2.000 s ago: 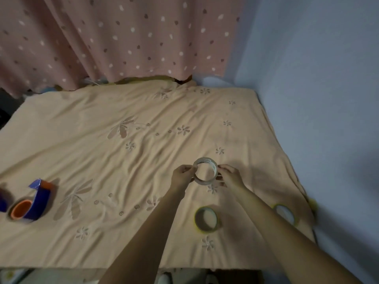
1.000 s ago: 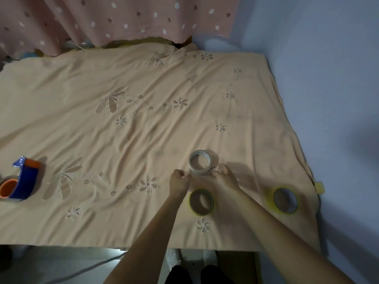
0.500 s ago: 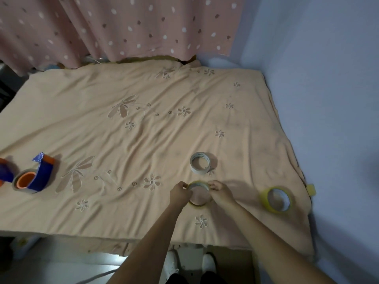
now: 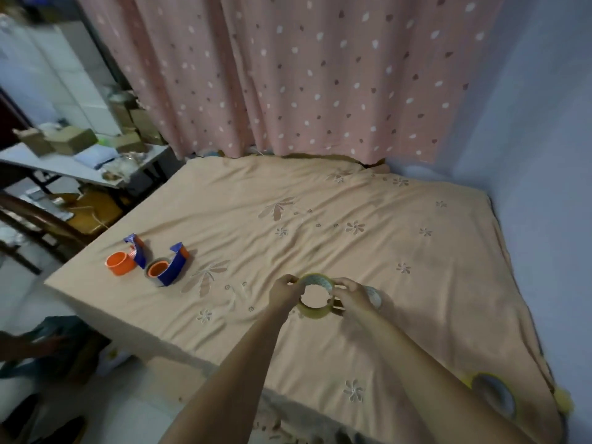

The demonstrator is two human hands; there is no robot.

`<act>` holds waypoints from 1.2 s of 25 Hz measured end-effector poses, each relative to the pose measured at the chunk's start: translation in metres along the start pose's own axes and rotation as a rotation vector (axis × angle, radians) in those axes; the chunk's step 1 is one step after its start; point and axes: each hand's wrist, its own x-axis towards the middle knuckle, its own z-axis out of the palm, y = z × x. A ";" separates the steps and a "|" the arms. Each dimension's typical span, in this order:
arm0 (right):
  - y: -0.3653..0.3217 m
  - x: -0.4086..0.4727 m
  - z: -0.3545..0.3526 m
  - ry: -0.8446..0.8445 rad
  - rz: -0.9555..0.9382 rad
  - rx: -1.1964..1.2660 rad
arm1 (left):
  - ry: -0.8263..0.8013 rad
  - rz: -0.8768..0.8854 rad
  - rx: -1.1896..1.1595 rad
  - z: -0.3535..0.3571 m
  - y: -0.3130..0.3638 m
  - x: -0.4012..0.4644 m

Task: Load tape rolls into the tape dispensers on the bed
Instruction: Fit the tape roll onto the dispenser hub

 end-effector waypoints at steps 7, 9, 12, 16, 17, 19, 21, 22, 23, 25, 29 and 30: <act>-0.033 -0.016 0.117 -0.192 -0.107 -0.074 | 0.173 -0.042 -0.183 -0.123 -0.016 -0.017; -0.037 -0.026 0.158 -0.251 -0.102 -0.081 | 0.193 -0.043 -0.195 -0.164 -0.028 -0.021; -0.038 -0.034 0.222 -0.301 -0.112 -0.104 | 0.209 -0.073 -0.219 -0.224 -0.051 -0.020; -0.035 -0.041 0.311 -0.336 -0.116 -0.154 | 0.253 -0.107 -0.260 -0.306 -0.078 -0.020; -0.036 -0.044 0.337 -0.348 -0.126 -0.159 | 0.264 -0.106 -0.262 -0.330 -0.084 -0.019; -0.041 -0.047 0.389 -0.364 -0.141 -0.169 | 0.286 -0.093 -0.269 -0.380 -0.094 -0.011; -0.049 -0.048 0.437 -0.371 -0.158 -0.176 | 0.306 -0.071 -0.272 -0.426 -0.103 -0.002; -0.052 -0.047 0.456 -0.374 -0.163 -0.177 | 0.312 -0.064 -0.275 -0.445 -0.107 0.002; -0.054 -0.047 0.473 -0.380 -0.172 -0.171 | 0.317 -0.060 -0.281 -0.461 -0.110 0.006; -0.058 -0.048 0.507 -0.382 -0.195 -0.172 | 0.333 -0.065 -0.286 -0.492 -0.117 0.017; -0.068 -0.034 0.560 -0.372 -0.203 -0.187 | 0.366 -0.082 -0.262 -0.538 -0.122 0.049; -0.071 -0.028 0.569 -0.373 -0.192 -0.187 | 0.373 -0.088 -0.252 -0.546 -0.123 0.058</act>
